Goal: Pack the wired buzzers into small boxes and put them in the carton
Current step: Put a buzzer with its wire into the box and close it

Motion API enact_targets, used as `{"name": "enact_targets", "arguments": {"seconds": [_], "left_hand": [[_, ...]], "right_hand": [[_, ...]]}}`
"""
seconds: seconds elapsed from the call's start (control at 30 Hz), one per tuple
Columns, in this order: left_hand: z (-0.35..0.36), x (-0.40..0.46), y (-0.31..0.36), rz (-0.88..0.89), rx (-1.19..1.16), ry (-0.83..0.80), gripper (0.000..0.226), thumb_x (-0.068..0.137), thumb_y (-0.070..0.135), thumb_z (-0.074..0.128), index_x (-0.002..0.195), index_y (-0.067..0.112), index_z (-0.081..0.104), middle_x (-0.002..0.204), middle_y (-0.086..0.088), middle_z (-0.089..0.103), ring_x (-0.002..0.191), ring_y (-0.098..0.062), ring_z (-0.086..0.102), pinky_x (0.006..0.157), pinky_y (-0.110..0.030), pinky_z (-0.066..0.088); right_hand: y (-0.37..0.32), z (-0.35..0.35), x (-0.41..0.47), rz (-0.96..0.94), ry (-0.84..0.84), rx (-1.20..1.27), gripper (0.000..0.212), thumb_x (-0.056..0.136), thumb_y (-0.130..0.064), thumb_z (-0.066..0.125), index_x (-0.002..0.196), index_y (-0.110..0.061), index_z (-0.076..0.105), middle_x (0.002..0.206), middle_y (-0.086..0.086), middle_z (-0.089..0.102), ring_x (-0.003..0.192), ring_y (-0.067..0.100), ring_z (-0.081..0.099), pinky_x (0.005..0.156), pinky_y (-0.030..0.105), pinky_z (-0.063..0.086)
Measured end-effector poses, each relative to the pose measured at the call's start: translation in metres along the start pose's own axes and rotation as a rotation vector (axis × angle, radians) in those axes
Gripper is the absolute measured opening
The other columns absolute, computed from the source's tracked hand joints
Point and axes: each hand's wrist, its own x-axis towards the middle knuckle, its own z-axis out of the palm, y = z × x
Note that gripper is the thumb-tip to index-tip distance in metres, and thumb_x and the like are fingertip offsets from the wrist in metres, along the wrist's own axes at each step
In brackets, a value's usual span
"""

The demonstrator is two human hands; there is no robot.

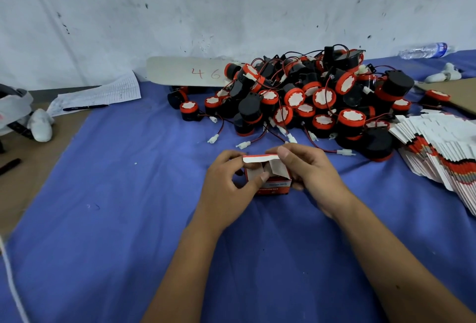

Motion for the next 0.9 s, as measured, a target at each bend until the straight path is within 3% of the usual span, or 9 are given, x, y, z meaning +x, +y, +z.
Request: {"name": "enact_targets", "arguments": {"seconds": [0.07, 0.2, 0.3, 0.4, 0.47, 0.53, 0.63, 0.73, 0.9], "left_hand": [[-0.0018, 0.0, 0.0002, -0.027, -0.065, 0.0, 0.022, 0.095, 0.034, 0.074, 0.115, 0.025, 0.078, 0.117, 0.011, 0.066, 0.111, -0.009, 0.063, 0.087, -0.03, 0.057], [-0.0065, 0.0003, -0.0002, -0.128, -0.178, 0.046, 0.028, 0.094, 0.043, 0.065, 0.102, 0.021, 0.081, 0.114, 0.01, 0.074, 0.111, -0.006, 0.067, 0.09, -0.034, 0.058], [-0.0075, 0.0016, -0.0037, -0.174, -0.215, 0.062, 0.019, 0.1, 0.029, 0.067, 0.09, 0.018, 0.079, 0.114, 0.008, 0.076, 0.108, -0.007, 0.069, 0.089, -0.039, 0.059], [-0.0056, 0.0017, -0.0039, -0.152, -0.183, 0.084, 0.011, 0.097, 0.021, 0.072, 0.089, 0.018, 0.078, 0.117, 0.008, 0.075, 0.111, -0.006, 0.068, 0.082, -0.03, 0.06], [-0.0039, 0.001, -0.0041, -0.149, -0.193, 0.099, 0.01, 0.094, 0.019, 0.076, 0.084, 0.017, 0.075, 0.116, 0.009, 0.075, 0.111, -0.006, 0.068, 0.074, -0.026, 0.06], [-0.0032, 0.0005, -0.005, -0.141, -0.218, 0.102, 0.014, 0.091, 0.016, 0.079, 0.083, 0.019, 0.068, 0.114, 0.008, 0.076, 0.112, -0.007, 0.069, 0.073, -0.025, 0.061], [-0.0043, 0.0005, -0.0049, -0.107, -0.255, 0.074, 0.02, 0.09, 0.012, 0.079, 0.099, 0.023, 0.065, 0.111, 0.008, 0.075, 0.111, -0.008, 0.07, 0.079, -0.028, 0.062], [-0.0056, 0.0021, -0.0065, -0.103, -0.205, 0.042, 0.016, 0.093, 0.013, 0.077, 0.105, 0.023, 0.074, 0.114, 0.007, 0.074, 0.113, -0.013, 0.068, 0.083, -0.041, 0.062], [-0.0092, 0.0018, -0.0078, -0.104, -0.196, 0.0, 0.016, 0.092, 0.014, 0.078, 0.1, 0.028, 0.075, 0.121, 0.009, 0.071, 0.117, -0.008, 0.064, 0.086, -0.042, 0.061]], "right_hand": [[0.0005, 0.0005, 0.0, -0.008, 0.012, -0.019, 0.031, 0.093, -0.048, 0.07, 0.107, -0.022, 0.077, 0.078, -0.001, 0.07, 0.065, 0.01, 0.062, 0.051, 0.018, 0.045], [0.0033, -0.0021, 0.0003, 0.008, 0.039, -0.097, 0.019, 0.089, -0.04, 0.077, 0.105, -0.032, 0.077, 0.093, 0.028, 0.068, 0.086, 0.055, 0.059, 0.07, 0.054, 0.056], [0.0046, -0.0041, -0.0008, -0.001, 0.038, -0.119, 0.017, 0.087, -0.036, 0.078, 0.105, -0.034, 0.078, 0.083, 0.027, 0.065, 0.07, 0.038, 0.059, 0.063, 0.038, 0.049], [0.0071, -0.0076, -0.001, -0.043, 0.035, -0.193, 0.017, 0.09, -0.026, 0.078, 0.105, -0.035, 0.077, 0.066, 0.005, 0.06, 0.056, 0.012, 0.053, 0.056, 0.02, 0.045], [0.006, -0.0079, -0.0021, -0.067, 0.027, -0.21, 0.019, 0.09, -0.021, 0.078, 0.106, -0.032, 0.077, 0.071, 0.002, 0.065, 0.054, 0.011, 0.056, 0.056, 0.018, 0.048], [0.0048, -0.0069, -0.0026, -0.079, 0.022, -0.207, 0.02, 0.09, -0.015, 0.077, 0.106, -0.028, 0.077, 0.094, 0.011, 0.072, 0.062, 0.021, 0.061, 0.06, 0.021, 0.052], [0.0042, -0.0057, -0.0016, -0.08, 0.023, -0.196, 0.021, 0.091, -0.009, 0.075, 0.108, -0.022, 0.076, 0.111, 0.016, 0.07, 0.076, 0.031, 0.065, 0.061, 0.024, 0.055], [0.0046, -0.0061, -0.0017, -0.096, 0.028, -0.235, 0.021, 0.091, -0.009, 0.075, 0.109, -0.019, 0.076, 0.112, 0.008, 0.071, 0.062, 0.021, 0.063, 0.059, 0.023, 0.054], [0.0038, -0.0073, -0.0019, -0.109, 0.032, -0.351, 0.023, 0.089, -0.012, 0.078, 0.11, -0.021, 0.076, 0.121, -0.012, 0.067, 0.075, 0.02, 0.065, 0.065, 0.017, 0.053]]}}
